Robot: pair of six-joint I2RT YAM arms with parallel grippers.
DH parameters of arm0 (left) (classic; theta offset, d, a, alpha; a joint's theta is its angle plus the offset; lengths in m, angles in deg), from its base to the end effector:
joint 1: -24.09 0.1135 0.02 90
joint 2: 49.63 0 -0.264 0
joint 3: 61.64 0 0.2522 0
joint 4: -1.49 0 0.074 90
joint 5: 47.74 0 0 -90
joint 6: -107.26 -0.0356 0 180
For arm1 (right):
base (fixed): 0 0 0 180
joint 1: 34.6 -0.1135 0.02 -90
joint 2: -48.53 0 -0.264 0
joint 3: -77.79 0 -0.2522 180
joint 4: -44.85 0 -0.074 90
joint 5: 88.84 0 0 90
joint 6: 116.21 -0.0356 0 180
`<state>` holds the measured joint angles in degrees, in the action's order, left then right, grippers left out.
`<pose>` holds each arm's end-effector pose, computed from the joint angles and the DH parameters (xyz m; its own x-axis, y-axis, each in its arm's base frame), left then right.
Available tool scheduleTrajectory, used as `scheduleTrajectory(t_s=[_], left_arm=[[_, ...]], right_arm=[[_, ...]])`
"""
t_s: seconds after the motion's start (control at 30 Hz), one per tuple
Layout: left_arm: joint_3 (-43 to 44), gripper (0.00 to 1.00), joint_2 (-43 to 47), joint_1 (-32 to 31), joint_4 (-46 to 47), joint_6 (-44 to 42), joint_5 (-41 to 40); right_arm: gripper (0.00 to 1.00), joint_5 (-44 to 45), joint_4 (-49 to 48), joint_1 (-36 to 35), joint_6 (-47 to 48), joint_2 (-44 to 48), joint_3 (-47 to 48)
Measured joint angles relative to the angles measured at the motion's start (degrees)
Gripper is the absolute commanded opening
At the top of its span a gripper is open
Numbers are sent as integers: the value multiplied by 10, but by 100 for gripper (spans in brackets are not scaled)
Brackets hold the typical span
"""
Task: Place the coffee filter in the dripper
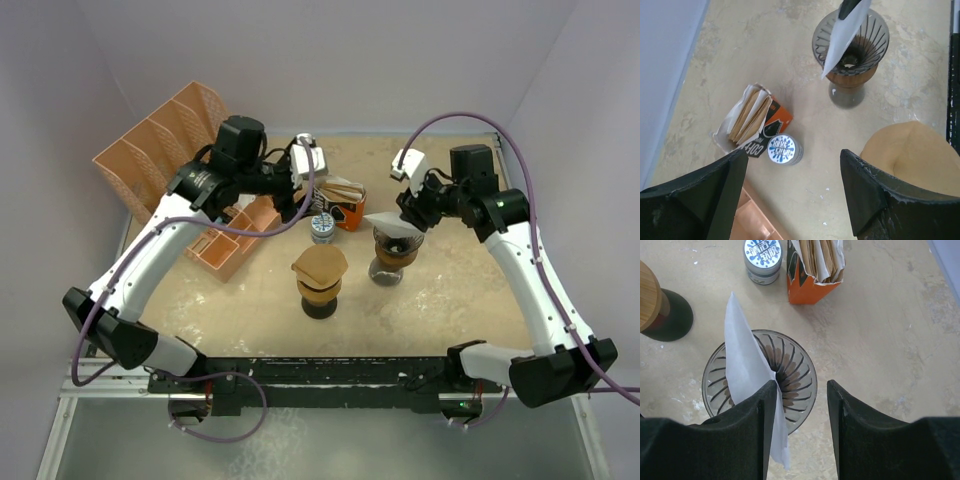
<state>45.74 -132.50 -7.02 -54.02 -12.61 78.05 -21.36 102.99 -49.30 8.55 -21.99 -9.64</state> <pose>0.2503 -0.1754 0.4271 0.0401 0.4477 -0.8933 0.9552 0.2451 0.1657 0.2404 0.0772 0.3941 -0.1638 -0.5875 -0.7925 -0.7634 0.5843 -0.2754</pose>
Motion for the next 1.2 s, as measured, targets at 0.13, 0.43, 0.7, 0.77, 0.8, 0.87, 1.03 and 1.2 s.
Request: scheduleTrajectory(t_s=[0.13, 0.43, 0.7, 0.77, 0.8, 0.87, 1.03, 1.2], left_arm=[[35, 75, -26, -36, -21, -22, 0], [118, 74, -91, -125, -69, -73, -6], [138, 73, -135, -195, -101, -116, -30], [138, 73, -139, -202, -104, -124, -40], [138, 73, -139, -206, -104, -129, -46], [139, 73, -139, -212, -105, -138, -57], [150, 73, -154, -227, -104, -157, -84], [167, 73, -181, -238, -106, -175, -105]], right_arm=[[47, -4, -8, 0, -3, 0, 0], [45, -39, -11, 2, -8, -21, 0], [43, -77, -3, 19, -8, -30, 3], [43, -88, 1, 23, -7, -35, 5], [43, -92, 2, 25, -7, -39, 6], [42, -102, 4, 27, -7, -45, 8], [41, -117, 7, 29, -8, -55, 10], [41, -130, 13, 31, -8, -57, 11]])
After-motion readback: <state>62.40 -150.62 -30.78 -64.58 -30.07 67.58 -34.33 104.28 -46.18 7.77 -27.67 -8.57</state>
